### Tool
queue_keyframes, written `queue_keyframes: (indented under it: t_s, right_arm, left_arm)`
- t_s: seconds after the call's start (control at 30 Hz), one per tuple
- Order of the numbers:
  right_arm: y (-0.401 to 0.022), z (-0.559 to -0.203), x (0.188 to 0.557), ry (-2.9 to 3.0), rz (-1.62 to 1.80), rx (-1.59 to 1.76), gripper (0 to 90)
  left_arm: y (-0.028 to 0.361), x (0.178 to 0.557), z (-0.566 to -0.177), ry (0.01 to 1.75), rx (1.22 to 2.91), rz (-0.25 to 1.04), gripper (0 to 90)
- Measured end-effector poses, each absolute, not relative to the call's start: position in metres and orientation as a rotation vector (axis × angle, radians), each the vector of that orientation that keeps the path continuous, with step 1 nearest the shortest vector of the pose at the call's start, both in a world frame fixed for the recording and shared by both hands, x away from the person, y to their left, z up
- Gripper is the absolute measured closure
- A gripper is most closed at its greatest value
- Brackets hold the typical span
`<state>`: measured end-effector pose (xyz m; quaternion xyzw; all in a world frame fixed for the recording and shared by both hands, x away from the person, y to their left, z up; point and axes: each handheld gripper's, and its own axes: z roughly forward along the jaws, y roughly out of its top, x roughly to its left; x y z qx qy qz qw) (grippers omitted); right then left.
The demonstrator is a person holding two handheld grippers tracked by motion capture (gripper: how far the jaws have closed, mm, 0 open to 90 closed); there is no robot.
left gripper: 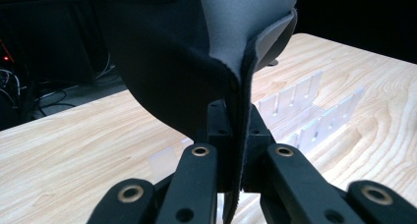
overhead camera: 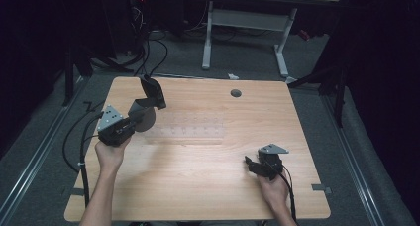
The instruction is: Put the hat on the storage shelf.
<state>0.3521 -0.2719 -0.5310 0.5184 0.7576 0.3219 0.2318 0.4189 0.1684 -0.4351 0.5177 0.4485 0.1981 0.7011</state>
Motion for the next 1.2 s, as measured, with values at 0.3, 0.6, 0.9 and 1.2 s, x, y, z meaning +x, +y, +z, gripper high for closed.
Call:
queue_keyframes:
  t_s: [0.3,0.6,0.9,1.2]
  right_arm:
    - [-0.272,-0.531,0.352,2.082,0.885,1.425,39.5]
    - [-0.272,-0.531,0.352,2.082,0.885,1.425,39.5]
    - [-0.272,-0.531,0.352,2.082,0.885,1.425,39.5]
    - [-0.272,-0.531,0.352,2.082,0.885,1.425,39.5]
  left_arm:
    - [0.168,0.425,-0.440,1.008,1.159,0.460,86.9]
    - [0.166,0.427,-0.442,1.006,1.164,0.470,86.9]
    - [0.171,0.427,-0.445,1.020,1.149,0.471,86.9]
    - [0.167,0.429,-0.449,1.018,1.153,0.465,86.9]
